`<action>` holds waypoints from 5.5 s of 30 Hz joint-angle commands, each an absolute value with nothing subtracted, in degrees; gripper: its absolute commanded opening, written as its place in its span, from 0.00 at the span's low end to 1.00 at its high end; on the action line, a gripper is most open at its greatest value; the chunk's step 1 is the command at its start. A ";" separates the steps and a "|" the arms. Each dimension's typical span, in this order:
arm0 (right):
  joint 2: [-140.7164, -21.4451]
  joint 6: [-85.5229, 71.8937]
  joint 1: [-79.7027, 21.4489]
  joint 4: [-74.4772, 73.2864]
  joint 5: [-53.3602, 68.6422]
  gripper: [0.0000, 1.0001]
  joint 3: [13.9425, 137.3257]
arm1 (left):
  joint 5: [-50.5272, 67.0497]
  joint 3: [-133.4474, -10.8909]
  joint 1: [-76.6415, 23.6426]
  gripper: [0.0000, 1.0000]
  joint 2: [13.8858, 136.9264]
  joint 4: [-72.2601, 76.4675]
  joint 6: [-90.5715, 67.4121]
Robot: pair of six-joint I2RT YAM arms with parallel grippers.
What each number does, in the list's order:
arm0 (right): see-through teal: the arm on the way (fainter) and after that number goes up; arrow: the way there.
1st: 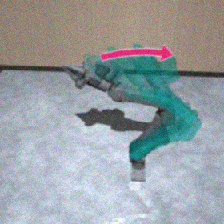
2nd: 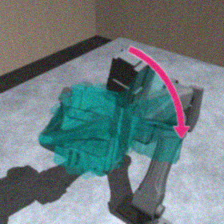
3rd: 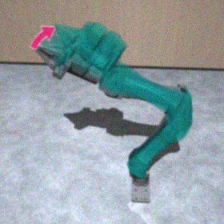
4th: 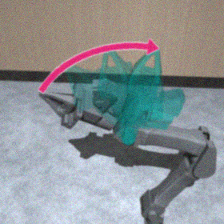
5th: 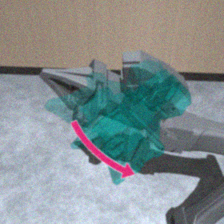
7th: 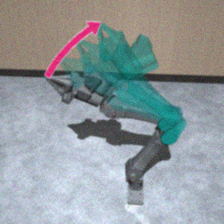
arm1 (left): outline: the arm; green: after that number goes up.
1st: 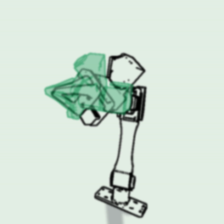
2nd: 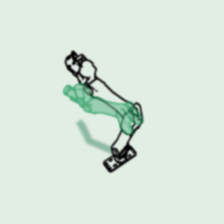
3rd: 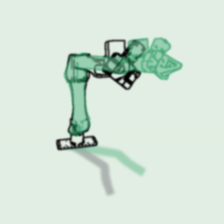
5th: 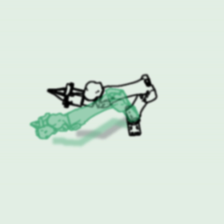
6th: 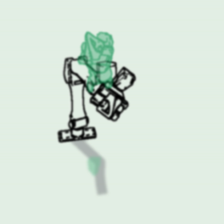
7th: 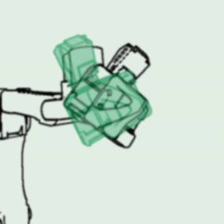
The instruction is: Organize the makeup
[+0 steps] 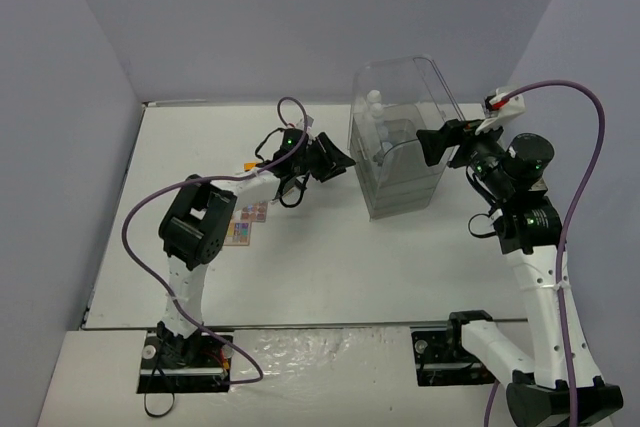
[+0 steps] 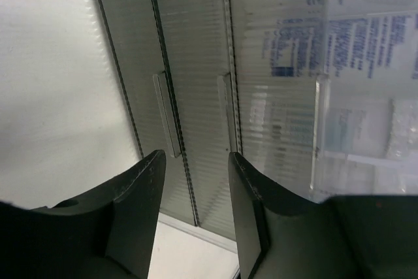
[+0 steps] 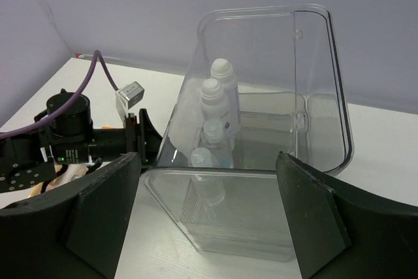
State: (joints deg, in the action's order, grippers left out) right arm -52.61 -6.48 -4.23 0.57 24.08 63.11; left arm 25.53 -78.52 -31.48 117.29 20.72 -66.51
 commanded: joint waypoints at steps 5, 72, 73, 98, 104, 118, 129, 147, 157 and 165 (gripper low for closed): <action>-51.78 -5.05 -4.66 3.56 24.31 0.88 65.65 | 28.26 -83.54 -31.33 0.36 117.89 35.82 -71.25; -74.05 -12.27 3.62 0.77 19.48 0.94 83.07 | 31.55 -78.18 -31.15 0.29 126.21 58.88 -76.06; -75.77 -12.91 4.57 0.57 21.01 0.93 83.67 | 31.55 -78.27 -31.09 0.29 126.21 58.75 -75.96; -83.32 -14.33 4.92 0.77 33.13 0.77 82.12 | 32.17 -81.26 -31.18 0.30 129.80 65.81 -78.40; -83.64 -14.06 4.92 1.04 33.85 0.76 81.76 | 32.59 -82.04 -31.52 0.30 129.97 66.53 -78.38; -83.71 -13.67 4.96 1.36 34.32 0.76 81.13 | 33.27 -83.43 -32.21 0.30 132.03 66.30 -78.99; -83.85 -13.56 4.92 1.87 34.86 0.76 80.30 | 33.05 -85.05 -32.26 0.27 132.66 66.18 -79.54; -83.99 -13.10 4.96 2.05 35.92 0.66 80.24 | 33.13 -85.81 -32.87 0.08 133.12 67.15 -80.86; -83.70 -12.57 4.92 2.20 35.98 0.64 80.36 | 33.08 -82.63 -32.49 0.00 131.02 66.71 -80.16; -83.42 -12.06 4.92 2.20 35.25 0.63 79.90 | 34.27 -73.49 -30.45 0.00 125.77 66.07 -79.09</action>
